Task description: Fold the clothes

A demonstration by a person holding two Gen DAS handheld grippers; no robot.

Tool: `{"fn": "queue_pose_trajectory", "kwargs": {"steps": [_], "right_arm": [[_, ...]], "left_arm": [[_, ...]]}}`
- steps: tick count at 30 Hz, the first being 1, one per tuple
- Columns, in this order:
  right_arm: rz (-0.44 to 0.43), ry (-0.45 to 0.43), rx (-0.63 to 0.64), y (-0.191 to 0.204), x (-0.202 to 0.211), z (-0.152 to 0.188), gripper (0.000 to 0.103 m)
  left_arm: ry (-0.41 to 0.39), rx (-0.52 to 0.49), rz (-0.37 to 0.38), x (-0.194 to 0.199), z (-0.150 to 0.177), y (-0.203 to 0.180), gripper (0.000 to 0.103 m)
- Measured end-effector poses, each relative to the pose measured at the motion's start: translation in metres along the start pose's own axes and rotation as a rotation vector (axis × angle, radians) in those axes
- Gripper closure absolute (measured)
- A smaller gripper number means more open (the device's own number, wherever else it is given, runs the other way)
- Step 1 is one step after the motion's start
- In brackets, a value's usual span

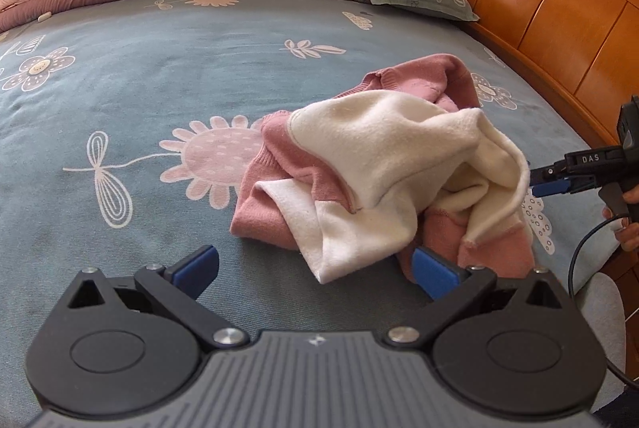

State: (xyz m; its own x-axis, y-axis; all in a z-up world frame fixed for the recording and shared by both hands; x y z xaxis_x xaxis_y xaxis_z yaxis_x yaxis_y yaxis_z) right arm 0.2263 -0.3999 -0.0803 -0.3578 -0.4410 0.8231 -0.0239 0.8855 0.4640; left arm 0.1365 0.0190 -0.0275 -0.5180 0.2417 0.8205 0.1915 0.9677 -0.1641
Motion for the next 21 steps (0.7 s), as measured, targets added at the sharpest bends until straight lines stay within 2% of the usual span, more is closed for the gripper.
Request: {"fn": "queue_pose_trajectory", "kwargs": {"steps": [2, 4, 6, 10, 13, 17, 21], "right_arm": [[-0.061, 0.001, -0.062, -0.01, 0.001, 0.023, 0.021], [-0.062, -0.025, -0.075, -0.008, 0.0, 0.039, 0.02], [-0.019, -0.066, -0.045, 0.005, 0.0, 0.048, 0.019], [0.093, -0.153, 0.098, 0.049, -0.002, 0.057, 0.014], [0.145, -0.174, 0.186, 0.079, -0.012, 0.055, 0.013], [0.184, -0.185, 0.215, 0.103, -0.023, 0.043, 0.013], [0.243, -0.192, 0.207, 0.107, -0.03, 0.042, 0.011]], "left_arm": [[0.005, 0.003, 0.003, 0.0, 0.003, -0.004, 0.001], [0.01, 0.005, 0.007, 0.001, 0.005, -0.007, 0.001], [0.015, 0.008, 0.01, 0.001, 0.008, -0.011, 0.001], [0.023, -0.005, -0.006, 0.001, 0.009, -0.016, 0.001], [0.021, -0.013, -0.009, 0.003, 0.008, -0.019, 0.001], [0.014, -0.018, -0.017, 0.006, 0.007, -0.021, 0.001], [0.025, -0.01, -0.02, 0.003, 0.008, -0.019, 0.001]]}}
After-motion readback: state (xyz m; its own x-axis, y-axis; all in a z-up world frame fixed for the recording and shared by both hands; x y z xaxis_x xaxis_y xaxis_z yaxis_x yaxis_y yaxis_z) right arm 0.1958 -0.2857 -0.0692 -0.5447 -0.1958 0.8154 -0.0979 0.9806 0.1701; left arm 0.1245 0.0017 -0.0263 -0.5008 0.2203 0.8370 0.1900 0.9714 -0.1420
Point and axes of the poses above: each gripper's, at about its wrist camera, not at the fingertips, and x roughly against the way its jaws point, y to its left, z to its underside, the point moved 2 cm from there along -x, roughly the way its jaws point, and after that the axes turned 8 degrees about y, right-handed, at the moved point
